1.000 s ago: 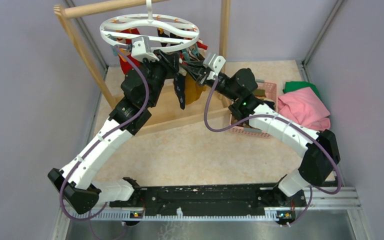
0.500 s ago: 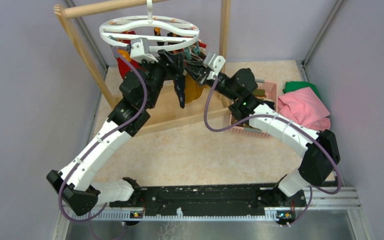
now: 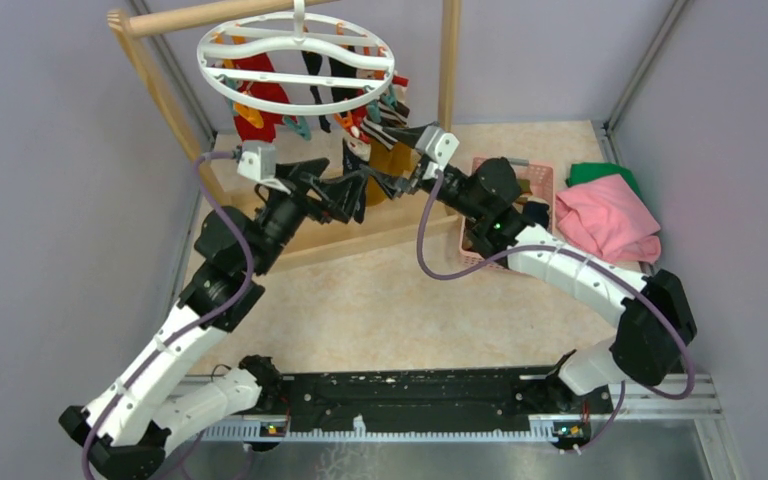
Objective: Clip the socks to the hanger
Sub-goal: Clamp the sock onto the hanger, then pick up the sock from the bin.
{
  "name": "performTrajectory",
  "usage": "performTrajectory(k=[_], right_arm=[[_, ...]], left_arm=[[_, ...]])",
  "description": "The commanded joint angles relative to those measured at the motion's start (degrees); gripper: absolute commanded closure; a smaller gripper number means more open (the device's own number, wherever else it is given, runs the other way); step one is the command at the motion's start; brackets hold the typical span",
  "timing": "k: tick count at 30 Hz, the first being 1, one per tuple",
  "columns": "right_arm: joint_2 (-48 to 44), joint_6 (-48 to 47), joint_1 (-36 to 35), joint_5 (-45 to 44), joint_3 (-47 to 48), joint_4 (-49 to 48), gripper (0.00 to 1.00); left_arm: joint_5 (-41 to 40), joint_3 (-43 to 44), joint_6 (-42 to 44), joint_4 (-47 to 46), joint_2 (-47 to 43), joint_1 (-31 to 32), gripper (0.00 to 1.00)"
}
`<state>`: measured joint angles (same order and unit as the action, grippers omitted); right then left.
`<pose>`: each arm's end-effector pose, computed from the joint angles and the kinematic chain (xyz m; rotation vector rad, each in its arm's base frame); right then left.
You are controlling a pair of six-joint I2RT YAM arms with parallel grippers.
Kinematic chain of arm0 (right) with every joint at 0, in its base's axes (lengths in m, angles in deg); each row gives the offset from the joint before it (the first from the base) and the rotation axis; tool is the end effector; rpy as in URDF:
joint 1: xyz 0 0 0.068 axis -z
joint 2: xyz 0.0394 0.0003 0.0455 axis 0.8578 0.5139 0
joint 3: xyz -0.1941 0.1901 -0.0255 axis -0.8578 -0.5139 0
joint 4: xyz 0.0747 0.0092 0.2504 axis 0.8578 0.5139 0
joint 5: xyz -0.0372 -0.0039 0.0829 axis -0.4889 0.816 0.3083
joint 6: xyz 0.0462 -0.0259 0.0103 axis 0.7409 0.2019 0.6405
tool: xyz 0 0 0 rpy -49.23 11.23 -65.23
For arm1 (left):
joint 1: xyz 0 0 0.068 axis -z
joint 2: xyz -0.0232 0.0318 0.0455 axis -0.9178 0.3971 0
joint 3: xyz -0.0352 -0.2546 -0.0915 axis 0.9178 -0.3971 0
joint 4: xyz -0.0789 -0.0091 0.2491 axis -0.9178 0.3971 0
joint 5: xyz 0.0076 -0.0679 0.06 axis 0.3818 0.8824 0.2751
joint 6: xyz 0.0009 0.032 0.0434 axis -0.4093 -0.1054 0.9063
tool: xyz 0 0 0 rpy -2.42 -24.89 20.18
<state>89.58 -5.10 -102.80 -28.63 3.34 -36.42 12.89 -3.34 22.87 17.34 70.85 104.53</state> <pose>0.2406 0.2462 0.4028 -0.8380 0.9010 0.6482 0.1501 -0.1118 0.4507 0.0962 1.3611 -0.7995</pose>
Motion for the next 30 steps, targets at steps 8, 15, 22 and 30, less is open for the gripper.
performTrajectory(k=[8, 15, 22, 30], right_arm=[[-15.03, 5.28, 0.23, -2.62, -14.62, -3.46, 0.22], [-19.45, 9.12, 0.87, -7.51, -25.32, -3.14, 0.19], [-22.09, 22.04, 8.48, -7.82, -34.98, -6.63, 0.13], [-25.95, 30.57, 18.52, -23.48, -38.79, 3.57, 0.12]], left_arm=[[21.60, -30.23, 7.46, -18.00, -18.29, -0.05, 0.01], [22.71, -48.77, 5.01, -33.84, -20.28, -0.05, 0.01], [22.93, -55.23, 1.32, -46.40, -13.15, -0.05, 0.01], [22.60, -57.00, -2.94, -53.63, -3.23, -0.05, 0.01]])
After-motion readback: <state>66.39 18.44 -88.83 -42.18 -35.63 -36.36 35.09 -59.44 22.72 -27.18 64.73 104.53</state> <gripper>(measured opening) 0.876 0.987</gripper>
